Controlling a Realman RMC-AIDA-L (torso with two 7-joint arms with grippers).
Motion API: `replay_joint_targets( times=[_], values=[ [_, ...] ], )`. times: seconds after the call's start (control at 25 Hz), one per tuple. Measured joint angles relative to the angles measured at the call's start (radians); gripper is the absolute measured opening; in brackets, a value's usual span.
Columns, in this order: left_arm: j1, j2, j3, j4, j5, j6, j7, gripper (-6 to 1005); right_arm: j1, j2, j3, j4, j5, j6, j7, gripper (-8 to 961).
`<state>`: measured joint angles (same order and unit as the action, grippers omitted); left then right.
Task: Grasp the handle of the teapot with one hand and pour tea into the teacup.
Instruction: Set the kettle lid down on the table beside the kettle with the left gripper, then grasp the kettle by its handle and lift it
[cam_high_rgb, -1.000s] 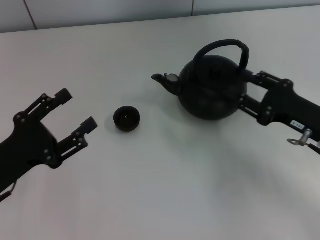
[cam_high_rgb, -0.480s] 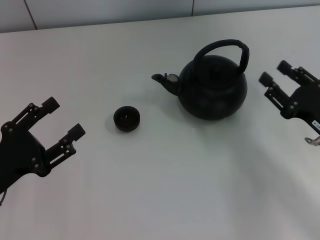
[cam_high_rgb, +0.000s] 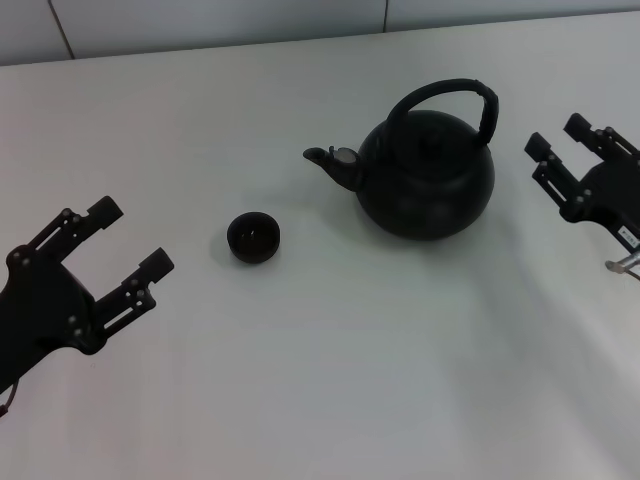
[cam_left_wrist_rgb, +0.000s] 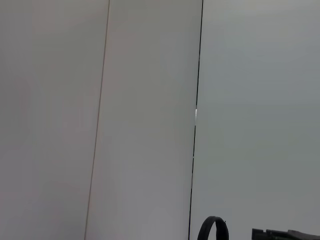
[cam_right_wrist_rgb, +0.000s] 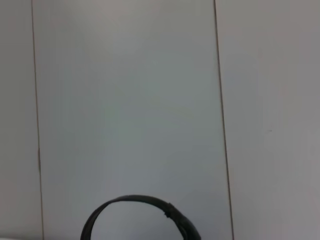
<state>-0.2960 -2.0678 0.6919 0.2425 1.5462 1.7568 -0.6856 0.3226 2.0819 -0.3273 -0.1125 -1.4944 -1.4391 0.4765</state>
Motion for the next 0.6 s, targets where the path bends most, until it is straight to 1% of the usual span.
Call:
replay_joint_targets(
  times=[0.2,0.6],
  values=[
    [0.000,-0.001,0.000,-0.006,-0.001,-0.001,0.000,781,0.019,-0.002,-0.013,0.005,-0.005,0.024,0.005,543],
    [0.000,0.000,-0.009,-0.008,-0.002,-0.007,0.004,782,0.054,-0.001,-0.025,0.014,-0.006,0.068,0.007,542]
  ],
)
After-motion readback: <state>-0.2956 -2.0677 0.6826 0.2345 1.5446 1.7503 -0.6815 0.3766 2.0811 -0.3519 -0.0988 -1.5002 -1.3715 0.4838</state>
